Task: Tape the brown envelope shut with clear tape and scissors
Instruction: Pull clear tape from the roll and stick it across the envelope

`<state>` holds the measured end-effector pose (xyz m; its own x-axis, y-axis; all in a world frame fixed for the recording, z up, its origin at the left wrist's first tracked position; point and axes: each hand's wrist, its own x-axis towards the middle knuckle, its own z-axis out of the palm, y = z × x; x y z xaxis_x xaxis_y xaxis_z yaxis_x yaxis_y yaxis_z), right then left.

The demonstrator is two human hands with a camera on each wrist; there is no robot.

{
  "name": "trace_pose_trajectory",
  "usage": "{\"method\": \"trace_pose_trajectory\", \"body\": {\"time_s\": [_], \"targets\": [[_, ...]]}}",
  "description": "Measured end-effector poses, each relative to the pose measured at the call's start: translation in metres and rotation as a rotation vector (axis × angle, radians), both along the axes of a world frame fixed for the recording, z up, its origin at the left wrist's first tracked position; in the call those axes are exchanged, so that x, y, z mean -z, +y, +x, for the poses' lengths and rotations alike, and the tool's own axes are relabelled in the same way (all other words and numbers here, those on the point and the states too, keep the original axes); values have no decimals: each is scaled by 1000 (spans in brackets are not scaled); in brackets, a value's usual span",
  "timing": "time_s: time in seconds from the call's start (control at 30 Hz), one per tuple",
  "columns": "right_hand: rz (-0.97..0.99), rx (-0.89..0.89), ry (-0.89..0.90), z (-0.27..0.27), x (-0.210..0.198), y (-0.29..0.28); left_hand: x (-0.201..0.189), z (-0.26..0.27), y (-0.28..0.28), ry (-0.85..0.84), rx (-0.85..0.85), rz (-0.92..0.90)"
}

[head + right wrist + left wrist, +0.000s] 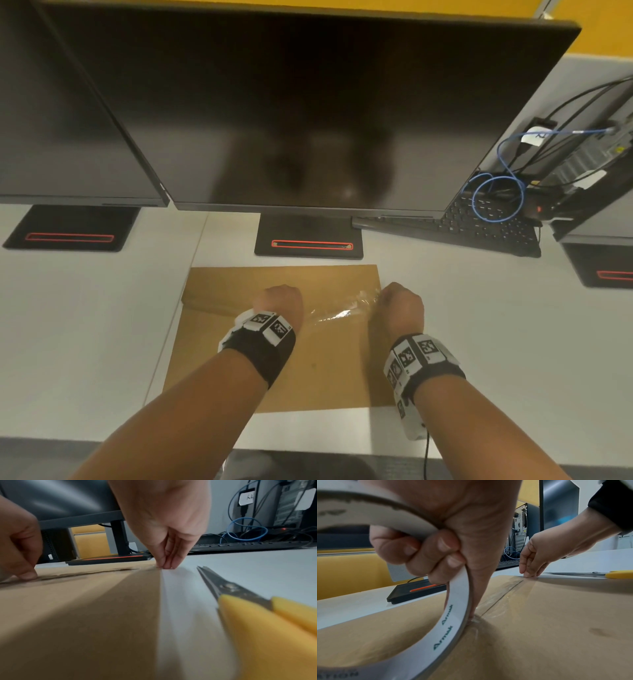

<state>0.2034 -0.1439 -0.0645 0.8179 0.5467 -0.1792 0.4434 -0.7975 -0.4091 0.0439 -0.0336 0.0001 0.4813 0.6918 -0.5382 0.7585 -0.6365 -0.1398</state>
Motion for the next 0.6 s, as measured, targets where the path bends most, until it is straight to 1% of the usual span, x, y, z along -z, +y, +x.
{"method": "trace_pose_trajectory", "body": {"time_s": [0.13,0.27,0.3,0.4,0.43,0.5,0.57,0.6], "targets": [[-48,-79,11,-1,-5,0,2,0,1,5,-6,-9],[-22,-26,39,-2,-11,5,0,1,0,24,4,-9],[-25,-41,38,-3,-12,7,0,1,0,28,4,-14],[-20,-234,-32,-14,-11,13,-2,-1,1,17,-5,-24],[25,-309,-14,-23,-12,15,-3,-2,1,8,-8,-25],[91,-479,111,-42,-9,21,-3,-4,2,-17,-9,-22],[85,-615,189,-60,-8,26,-2,-8,1,-59,-4,-11],[73,-648,186,-66,-6,27,-1,-9,1,-79,-3,-11]]}}
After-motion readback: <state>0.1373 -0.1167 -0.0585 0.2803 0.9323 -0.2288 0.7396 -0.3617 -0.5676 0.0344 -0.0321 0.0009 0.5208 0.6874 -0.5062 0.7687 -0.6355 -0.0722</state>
